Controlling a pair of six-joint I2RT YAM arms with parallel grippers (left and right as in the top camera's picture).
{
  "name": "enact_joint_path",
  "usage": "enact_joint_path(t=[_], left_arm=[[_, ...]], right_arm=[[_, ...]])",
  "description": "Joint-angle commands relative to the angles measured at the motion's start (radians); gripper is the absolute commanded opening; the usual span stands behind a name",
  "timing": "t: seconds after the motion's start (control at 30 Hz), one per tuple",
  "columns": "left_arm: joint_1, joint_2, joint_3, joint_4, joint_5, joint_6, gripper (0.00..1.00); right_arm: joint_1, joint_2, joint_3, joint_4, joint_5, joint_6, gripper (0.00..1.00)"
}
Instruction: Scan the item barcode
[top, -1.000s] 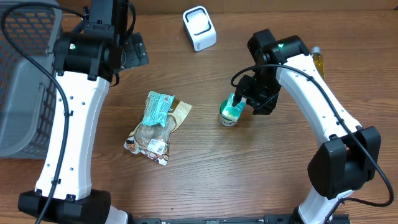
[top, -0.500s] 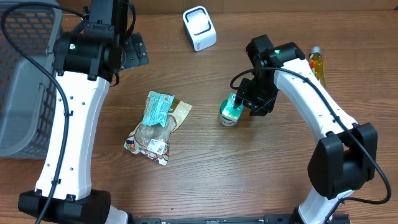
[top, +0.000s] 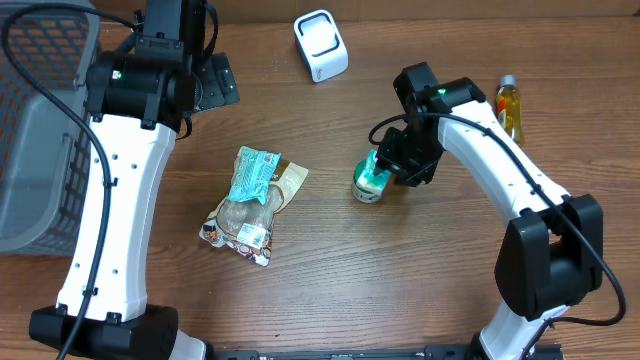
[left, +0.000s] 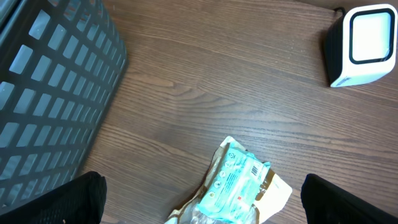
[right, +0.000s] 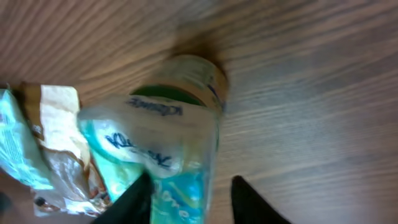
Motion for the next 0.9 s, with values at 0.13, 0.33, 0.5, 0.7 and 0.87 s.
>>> enact_joint_path(t=[0.13, 0.33, 0.5, 0.7, 0.87], left_arm=[[-0.001, -0.022, 0.021, 0.001, -0.014, 0.015, 1.0], [-0.001, -0.022, 0.02, 0.001, -0.014, 0.015, 0.99], [-0.001, -0.022, 0.02, 0.001, -0.014, 0.015, 1.0], [-0.001, -0.022, 0.02, 0.001, -0.014, 0.015, 0.99], [-0.001, -0.022, 0.021, 0.001, -0.014, 0.015, 1.0]], right_arm=[[0.004, -0.019, -0.02, 0.013, 0.005, 0.003, 0.25], [0.004, -0.019, -0.02, 0.013, 0.004, 0.003, 0.24], [0.004, -0.019, -0.02, 0.013, 0.004, 0.003, 0.23], [0.004, -0.019, -0.02, 0.012, 0.004, 0.003, 0.13], [0.004, -0.019, -0.02, 0.011, 0.004, 0.003, 0.04]])
